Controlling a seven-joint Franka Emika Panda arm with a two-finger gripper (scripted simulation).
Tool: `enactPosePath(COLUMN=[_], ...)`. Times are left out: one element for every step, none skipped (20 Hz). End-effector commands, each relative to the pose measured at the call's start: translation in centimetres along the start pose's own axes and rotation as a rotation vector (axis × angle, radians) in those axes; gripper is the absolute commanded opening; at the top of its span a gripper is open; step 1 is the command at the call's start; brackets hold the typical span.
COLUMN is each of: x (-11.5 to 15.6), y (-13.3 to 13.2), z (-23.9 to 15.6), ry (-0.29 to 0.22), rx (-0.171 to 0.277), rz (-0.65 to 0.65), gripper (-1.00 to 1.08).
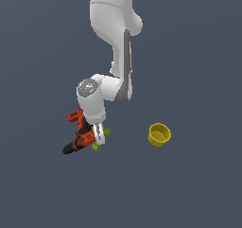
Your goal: Pick up a designated object from a clutter of objects.
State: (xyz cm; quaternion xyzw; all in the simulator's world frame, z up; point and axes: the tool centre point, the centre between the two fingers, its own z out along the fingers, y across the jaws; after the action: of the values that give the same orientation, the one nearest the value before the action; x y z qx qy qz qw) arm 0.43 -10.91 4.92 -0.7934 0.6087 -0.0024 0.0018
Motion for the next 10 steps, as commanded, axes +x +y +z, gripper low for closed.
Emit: enactPosePath(x=[0.02, 0.02, 0.02, 0.02, 0.02, 0.02, 0.02, 0.02, -0.19, -0.2], y=[0.22, 0.22, 0.22, 0.22, 0.22, 0.22, 0.22, 0.22, -0.09, -0.08], z=[0.47, 0.47, 0.47, 0.47, 0.47, 0.47, 0.47, 0.47, 0.12, 0.1], ry=[-0.002, -0.002, -0.002, -0.002, -0.002, -0.002, -0.002, -0.002, -0.001, -0.001], rx=[-0.006, -0.006, -0.006, -0.006, -0.006, -0.006, -0.006, -0.006, 0.0, 0.0], rz=[0.003, 0.003, 0.003, 0.003, 0.003, 0.003, 0.003, 0.003, -0.003, -0.003], gripper=[-1.0, -1.0, -1.0, -1.0, -1.0, -1.0, -1.0, -1.0, -1.0, -1.0])
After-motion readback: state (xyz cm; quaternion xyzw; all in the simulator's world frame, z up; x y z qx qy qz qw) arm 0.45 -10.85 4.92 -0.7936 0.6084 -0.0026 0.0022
